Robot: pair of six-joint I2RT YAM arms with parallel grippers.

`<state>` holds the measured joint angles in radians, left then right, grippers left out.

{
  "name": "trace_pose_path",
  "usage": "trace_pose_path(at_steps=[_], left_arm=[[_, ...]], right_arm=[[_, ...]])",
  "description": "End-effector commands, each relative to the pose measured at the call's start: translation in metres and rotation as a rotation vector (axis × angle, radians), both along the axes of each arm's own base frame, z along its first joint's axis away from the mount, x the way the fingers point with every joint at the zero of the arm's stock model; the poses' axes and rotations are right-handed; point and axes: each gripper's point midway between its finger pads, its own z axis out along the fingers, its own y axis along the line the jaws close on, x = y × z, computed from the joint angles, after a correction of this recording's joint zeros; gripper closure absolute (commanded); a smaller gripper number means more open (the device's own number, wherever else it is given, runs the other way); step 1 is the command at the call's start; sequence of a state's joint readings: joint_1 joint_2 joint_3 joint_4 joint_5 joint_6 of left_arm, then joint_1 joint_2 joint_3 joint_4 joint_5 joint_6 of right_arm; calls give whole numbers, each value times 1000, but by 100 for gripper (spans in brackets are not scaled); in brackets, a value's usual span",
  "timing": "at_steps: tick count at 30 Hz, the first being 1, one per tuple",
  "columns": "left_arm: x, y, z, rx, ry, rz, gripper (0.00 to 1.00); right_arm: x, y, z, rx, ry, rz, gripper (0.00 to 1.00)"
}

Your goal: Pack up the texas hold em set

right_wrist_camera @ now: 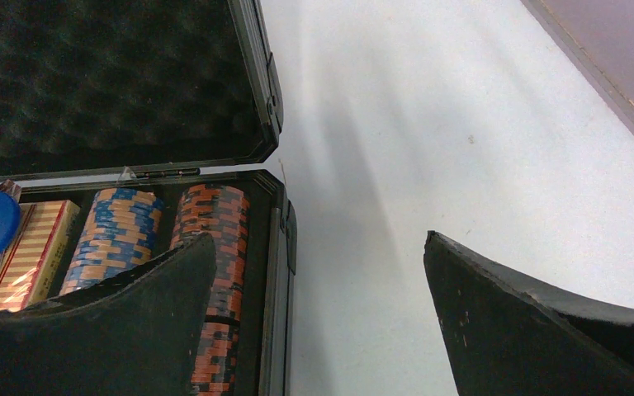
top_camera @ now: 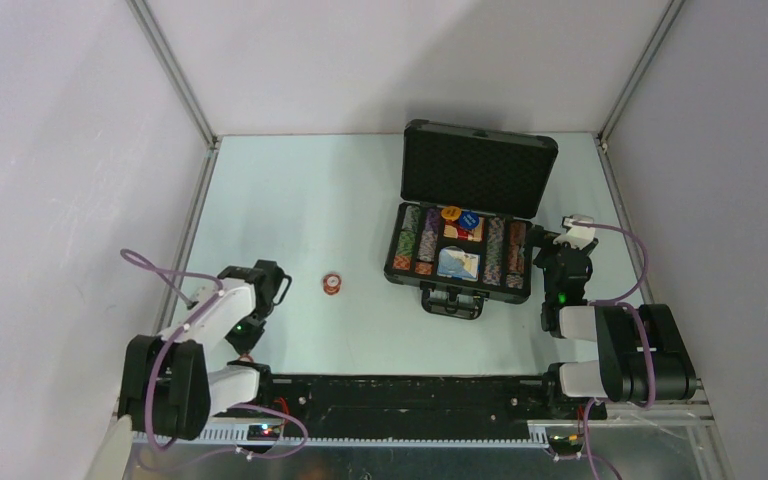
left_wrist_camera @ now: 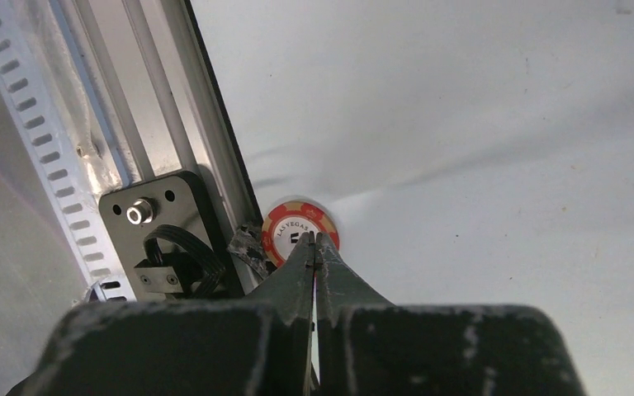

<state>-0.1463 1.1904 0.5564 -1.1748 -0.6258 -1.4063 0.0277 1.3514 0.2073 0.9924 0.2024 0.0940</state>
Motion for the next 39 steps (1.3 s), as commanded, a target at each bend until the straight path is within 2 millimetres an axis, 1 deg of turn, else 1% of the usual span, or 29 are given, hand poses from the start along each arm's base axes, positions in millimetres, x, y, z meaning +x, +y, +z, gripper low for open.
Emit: trace_pose_path(at_steps=[1, 7, 10, 13, 14, 16, 19, 21, 22, 23, 24, 25, 26, 27, 28, 29, 30, 31, 32, 34, 37, 39], left_arm=[[3, 6, 3, 39, -72, 7, 100], [1, 6, 2, 36, -109, 20, 100], [4, 5, 3, 33, -119, 25, 100], [23, 5, 22, 43, -144, -21, 100], [33, 5, 32, 45, -171, -30, 100], [41, 6, 44, 56, -196, -44, 100], [48, 6, 53, 58, -228, -34, 100], [63, 4, 64, 63, -261, -51, 98], [79, 2, 78, 74, -290, -77, 97], [87, -1, 86, 78, -287, -121, 93], [105, -3, 103, 92, -317, -142, 91], [114, -7, 113, 97, -313, -189, 85], [132, -11, 132, 103, -355, -205, 81], [139, -16, 138, 105, -351, -246, 70], [153, -21, 152, 112, -381, -265, 61], [159, -27, 159, 117, -383, -307, 42], [168, -30, 171, 131, -401, -332, 28], [173, -36, 180, 131, -424, -353, 22], [174, -37, 183, 132, -430, -365, 12], [172, -41, 190, 122, -467, -372, 2], [165, -52, 206, 118, -561, -397, 1], [164, -59, 213, 105, -606, -414, 0]], right_arm=[[7, -4, 12, -14, -34, -12, 1], [7, -3, 12, -14, -34, -11, 1], [7, -4, 11, -13, -34, -12, 0], [7, -4, 12, -13, -34, -11, 1], [7, -4, 11, -14, -34, -12, 1], [7, -4, 11, -14, -33, -12, 0], [7, -4, 11, -14, -33, -12, 1], [7, -4, 11, -13, -32, -12, 1], [7, -4, 11, -13, -33, -12, 1], [7, -4, 11, -14, -33, -12, 1], [7, -3, 11, -15, -32, -11, 1], [7, -4, 11, -15, -32, -11, 1], [7, -4, 11, -15, -31, -12, 1], [7, -4, 11, -14, -32, -12, 0], [7, -4, 11, -14, -32, -12, 0], [7, -4, 12, -13, -35, -12, 0], [7, -4, 11, -13, -33, -12, 1], [7, -4, 11, -13, -31, -11, 0], [7, -4, 11, -14, -31, -11, 1], [7, -3, 11, -13, -32, -11, 1], [7, -4, 11, -13, -32, -12, 1], [7, -4, 11, -12, -32, -11, 1]])
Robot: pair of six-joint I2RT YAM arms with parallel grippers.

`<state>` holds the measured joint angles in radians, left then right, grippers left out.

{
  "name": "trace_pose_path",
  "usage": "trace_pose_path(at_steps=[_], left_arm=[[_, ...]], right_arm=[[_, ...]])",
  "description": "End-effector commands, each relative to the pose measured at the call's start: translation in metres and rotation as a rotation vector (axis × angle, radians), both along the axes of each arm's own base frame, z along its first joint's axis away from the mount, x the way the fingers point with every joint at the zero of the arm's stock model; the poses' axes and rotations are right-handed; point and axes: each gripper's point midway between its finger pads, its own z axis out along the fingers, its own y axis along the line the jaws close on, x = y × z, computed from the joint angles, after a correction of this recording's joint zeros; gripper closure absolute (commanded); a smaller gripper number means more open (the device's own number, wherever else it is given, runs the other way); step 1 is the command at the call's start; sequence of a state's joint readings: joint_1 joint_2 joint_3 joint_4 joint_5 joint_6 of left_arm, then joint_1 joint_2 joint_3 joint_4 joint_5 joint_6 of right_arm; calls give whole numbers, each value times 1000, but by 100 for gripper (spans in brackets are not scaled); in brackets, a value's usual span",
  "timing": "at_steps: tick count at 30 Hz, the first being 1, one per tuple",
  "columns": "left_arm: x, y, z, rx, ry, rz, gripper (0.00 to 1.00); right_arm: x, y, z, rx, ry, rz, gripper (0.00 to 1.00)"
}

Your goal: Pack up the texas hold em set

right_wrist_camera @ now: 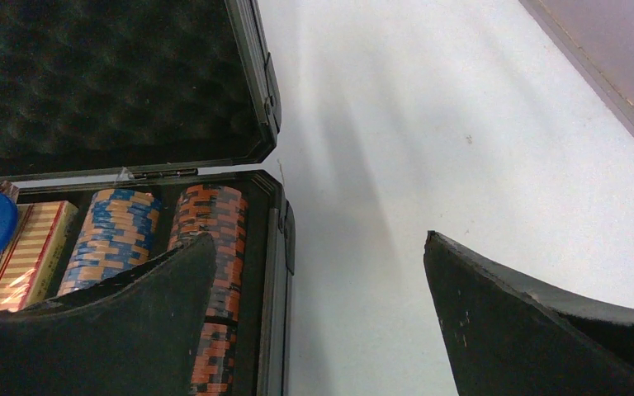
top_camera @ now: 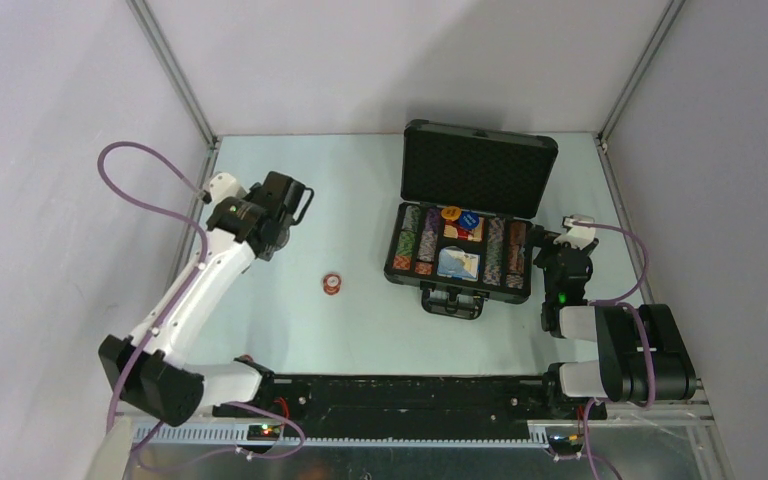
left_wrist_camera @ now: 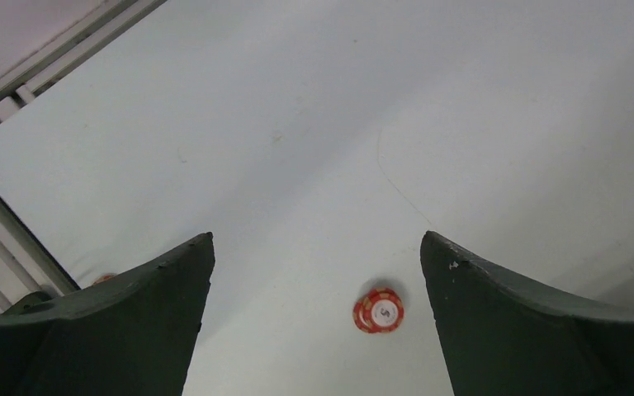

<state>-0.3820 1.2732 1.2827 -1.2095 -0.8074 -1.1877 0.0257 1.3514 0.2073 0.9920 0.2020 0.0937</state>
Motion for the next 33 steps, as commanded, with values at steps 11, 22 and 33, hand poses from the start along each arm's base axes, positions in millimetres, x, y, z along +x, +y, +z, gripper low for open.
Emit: trace_pose_path(at_steps=[11, 22, 33], left_arm=[[-11, -46, 45, -37, -244, -163, 0], [-23, -28, 58, 37, -295, -240, 0], [-23, -58, 79, 8, -403, -583, 0]], right_arm=[[7, -3, 12, -12, -34, -9, 0], [7, -3, 11, -12, -32, -9, 1], [7, -3, 11, -11, -33, -9, 1]])
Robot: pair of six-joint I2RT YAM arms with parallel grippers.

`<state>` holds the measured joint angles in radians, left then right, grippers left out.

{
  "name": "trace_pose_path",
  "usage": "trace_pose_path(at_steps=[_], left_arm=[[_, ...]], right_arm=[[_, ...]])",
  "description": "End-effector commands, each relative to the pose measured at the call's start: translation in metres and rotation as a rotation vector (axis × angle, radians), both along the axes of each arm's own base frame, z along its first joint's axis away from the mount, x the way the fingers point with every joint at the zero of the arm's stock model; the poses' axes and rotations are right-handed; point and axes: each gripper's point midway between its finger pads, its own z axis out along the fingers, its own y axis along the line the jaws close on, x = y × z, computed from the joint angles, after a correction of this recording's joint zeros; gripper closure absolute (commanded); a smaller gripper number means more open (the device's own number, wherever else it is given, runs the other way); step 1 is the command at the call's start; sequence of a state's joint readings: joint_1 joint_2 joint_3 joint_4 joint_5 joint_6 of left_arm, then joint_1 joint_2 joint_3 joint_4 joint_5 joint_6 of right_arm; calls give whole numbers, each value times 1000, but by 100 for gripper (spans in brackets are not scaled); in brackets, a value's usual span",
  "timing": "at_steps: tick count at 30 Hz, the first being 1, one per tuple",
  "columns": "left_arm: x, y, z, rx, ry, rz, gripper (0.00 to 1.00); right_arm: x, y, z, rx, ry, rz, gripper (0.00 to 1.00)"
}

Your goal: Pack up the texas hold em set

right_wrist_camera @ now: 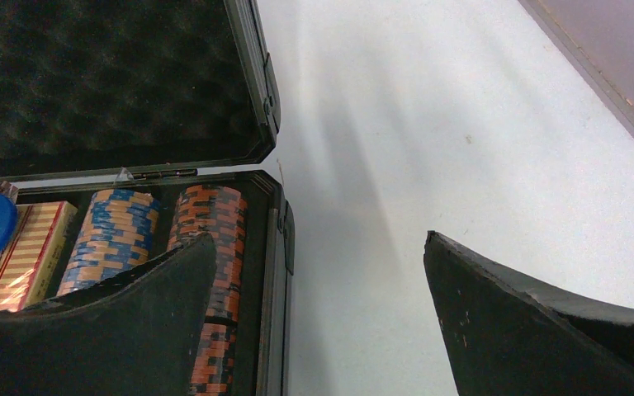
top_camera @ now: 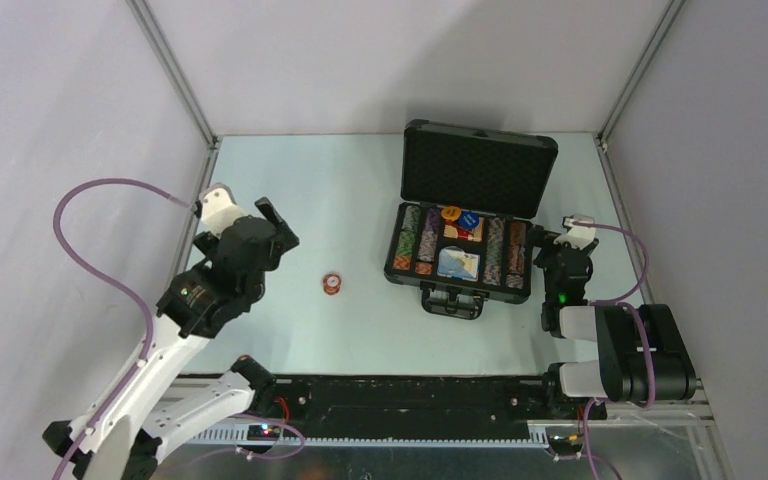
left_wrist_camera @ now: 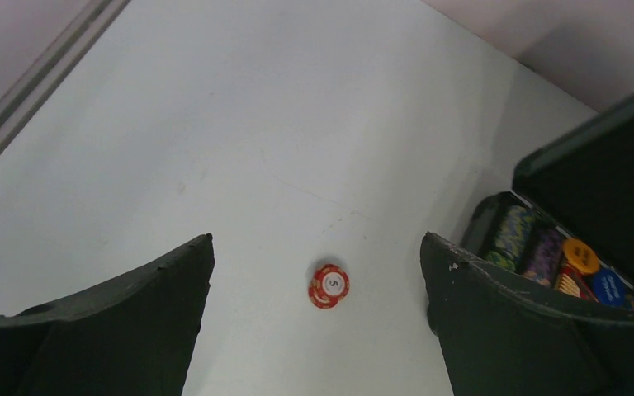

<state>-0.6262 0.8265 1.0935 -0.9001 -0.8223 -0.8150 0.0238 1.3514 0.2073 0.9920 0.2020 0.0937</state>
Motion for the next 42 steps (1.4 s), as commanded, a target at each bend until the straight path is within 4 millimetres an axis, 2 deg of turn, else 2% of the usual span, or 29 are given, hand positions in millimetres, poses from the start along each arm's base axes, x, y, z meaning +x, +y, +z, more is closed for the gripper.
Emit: trace_pose_path(at_steps=[1, 9, 12, 16, 19, 23, 26, 28, 29, 30, 31, 32, 33, 34, 35, 36, 37, 38, 39, 40, 41, 42], left_arm=[[8, -22, 16, -2, -78, -168, 0], [3, -22, 18, -9, -106, -254, 0], [3, -15, 17, 23, -103, -258, 0], [4, -3, 13, 51, -89, -232, 0], [5, 3, 9, 49, -78, -216, 1], [4, 9, 2, 19, -72, -195, 2], [3, 8, 1, 13, -72, -212, 2], [3, 7, 0, 27, -65, -226, 2], [3, 7, 0, 31, -63, -229, 2], [3, 8, 1, 39, -63, -232, 2], [3, 8, 1, 43, -61, -232, 2], [3, 9, 2, 48, -65, -232, 2], [3, 10, 4, 53, -69, -227, 2], [2, 11, 8, 59, -76, -227, 2], [2, 13, 11, 65, -81, -221, 2], [2, 14, 17, 75, -91, -220, 2], [2, 16, 18, 83, -89, -214, 2], [2, 17, 25, 88, -99, -212, 2], [2, 18, 26, 92, -97, -207, 2], [2, 18, 28, 92, -102, -204, 2], [2, 19, 29, 91, -106, -202, 2], [1, 20, 30, 92, -111, -195, 2]], right_arm=[[7, -2, 11, -12, -31, -7, 1], [7, -3, 12, -11, -34, -8, 0], [7, -2, 11, -4, -30, 3, 1], [-1, -2, 22, -24, -31, -19, 1], [-9, -6, 48, -6, -47, -68, 1], [-17, -4, 92, 127, -97, -111, 1], [-23, 13, 112, 188, -85, -57, 0], [-27, 31, 127, 240, -85, -27, 0], [-29, 49, 135, 263, -64, 18, 0], [-32, 74, 127, 300, -5, 73, 0], [-30, 90, 140, 320, -5, 115, 0], [-34, 123, 125, 319, 78, 190, 0], [-32, 143, 137, 333, 83, 226, 0], [-39, 182, 117, 294, 169, 307, 0], [-40, 208, 129, 303, 168, 361, 0], [-51, 250, 110, 274, 237, 451, 0], [-55, 277, 118, 301, 238, 506, 0], [-68, 324, 112, 307, 278, 623, 2], [-81, 353, 110, 338, 310, 711, 8], [-94, 392, 101, 337, 347, 797, 12], [-106, 415, 96, 353, 386, 865, 19], [-118, 449, 84, 339, 429, 928, 22]])
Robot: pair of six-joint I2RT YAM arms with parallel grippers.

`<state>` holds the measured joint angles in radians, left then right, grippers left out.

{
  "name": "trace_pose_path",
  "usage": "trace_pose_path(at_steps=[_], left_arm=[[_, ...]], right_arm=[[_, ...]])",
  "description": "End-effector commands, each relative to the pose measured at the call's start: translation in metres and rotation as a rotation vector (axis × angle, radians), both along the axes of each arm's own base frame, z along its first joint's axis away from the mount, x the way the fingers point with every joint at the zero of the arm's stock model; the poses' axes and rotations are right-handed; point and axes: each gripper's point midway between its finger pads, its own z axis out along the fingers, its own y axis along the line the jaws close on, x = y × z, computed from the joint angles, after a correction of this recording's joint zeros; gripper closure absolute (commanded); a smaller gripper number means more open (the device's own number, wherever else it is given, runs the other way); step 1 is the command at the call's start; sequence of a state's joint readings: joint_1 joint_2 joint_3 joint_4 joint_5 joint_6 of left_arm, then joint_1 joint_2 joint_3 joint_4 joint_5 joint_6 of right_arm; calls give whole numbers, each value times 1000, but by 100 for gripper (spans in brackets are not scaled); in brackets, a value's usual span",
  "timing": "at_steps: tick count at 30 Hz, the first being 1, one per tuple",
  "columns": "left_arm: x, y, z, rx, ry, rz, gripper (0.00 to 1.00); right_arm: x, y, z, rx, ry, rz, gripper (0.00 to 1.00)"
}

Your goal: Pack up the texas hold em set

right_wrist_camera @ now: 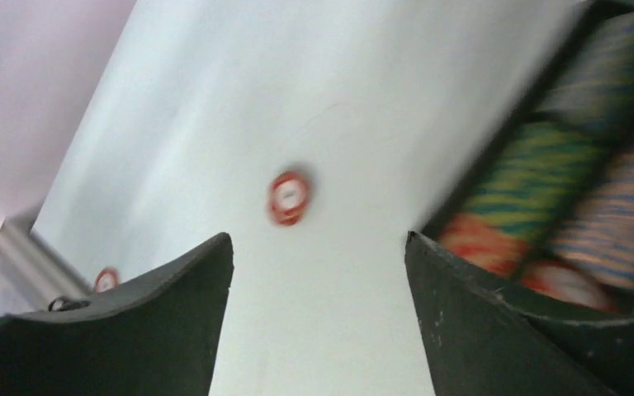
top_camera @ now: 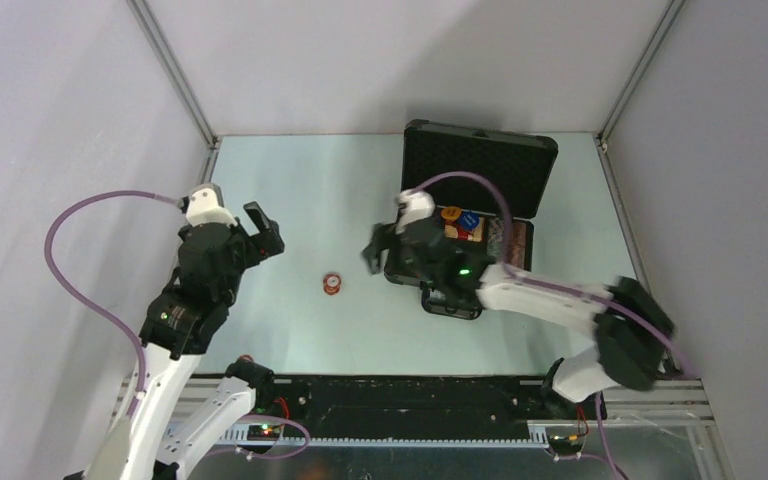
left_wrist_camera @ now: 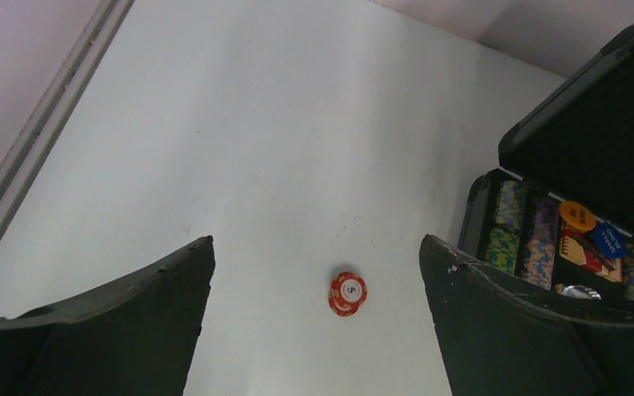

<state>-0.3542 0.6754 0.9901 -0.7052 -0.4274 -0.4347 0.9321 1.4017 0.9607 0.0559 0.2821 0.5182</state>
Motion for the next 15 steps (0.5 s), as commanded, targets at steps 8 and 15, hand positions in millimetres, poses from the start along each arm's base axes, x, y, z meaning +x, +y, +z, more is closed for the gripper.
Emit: trace_pose_path(at_steps=[8, 15], left_arm=[[-7, 14, 21, 33, -75, 37, 2], [-13, 22, 24, 36, -103, 67, 2]], right_arm=[[-134, 237, -46, 95, 275, 629, 65], [-185, 288, -52, 227, 423, 895, 100]])
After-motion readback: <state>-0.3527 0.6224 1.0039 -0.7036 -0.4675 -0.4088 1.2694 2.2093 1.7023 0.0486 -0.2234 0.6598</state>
